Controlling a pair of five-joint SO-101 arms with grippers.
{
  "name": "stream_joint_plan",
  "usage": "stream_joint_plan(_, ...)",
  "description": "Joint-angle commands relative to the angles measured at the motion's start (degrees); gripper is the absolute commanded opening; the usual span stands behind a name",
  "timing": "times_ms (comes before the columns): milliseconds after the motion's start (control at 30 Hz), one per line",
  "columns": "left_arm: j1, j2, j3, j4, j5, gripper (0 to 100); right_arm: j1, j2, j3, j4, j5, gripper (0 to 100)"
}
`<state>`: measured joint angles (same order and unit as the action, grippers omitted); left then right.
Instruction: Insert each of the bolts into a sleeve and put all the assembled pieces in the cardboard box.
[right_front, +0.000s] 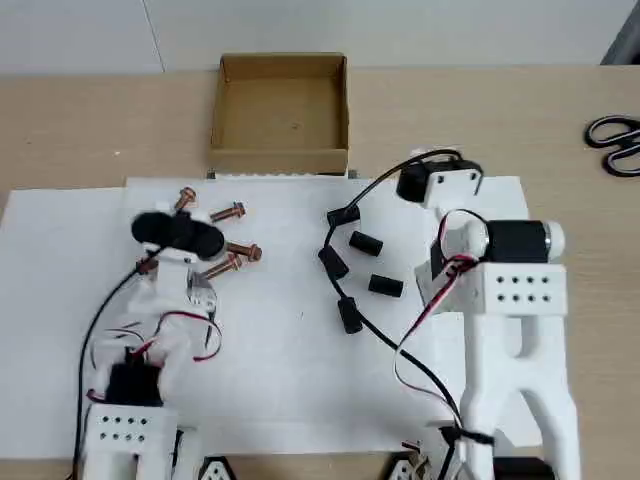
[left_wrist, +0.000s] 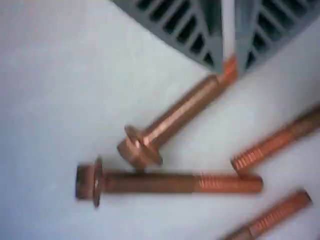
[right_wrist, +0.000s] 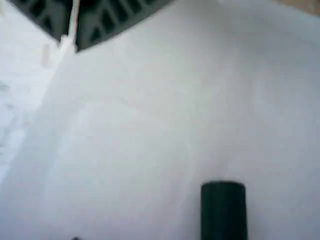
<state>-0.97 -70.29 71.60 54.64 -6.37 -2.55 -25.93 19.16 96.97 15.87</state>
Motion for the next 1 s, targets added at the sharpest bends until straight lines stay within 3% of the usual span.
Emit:
stream_joint_plan(0,-0.44,4.66,-14.02,7.47,-0.44,1,0.4,2.24,-0.44,-1.89,2.37,0.8)
stream_joint_plan(200,-0.7,24.97,-34.51,21.27,-0.53,8,0.13,6.37,-2.9,-2.42,2.29,0.9)
stream_joint_plan(367,-0.53,41.14,-43.56,29.45,-0.88,8,-1.71,11.03,-4.22,-4.26,5.89,5.5)
stream_joint_plan(667,-0.53,49.32,-44.18,31.03,-9.14,8,-10.15,15.08,-4.22,-9.98,18.02,15.8)
stream_joint_plan(967,-0.53,49.05,-38.2,30.77,-17.41,8,-10.24,20.88,-4.22,-13.49,27.34,15.8)
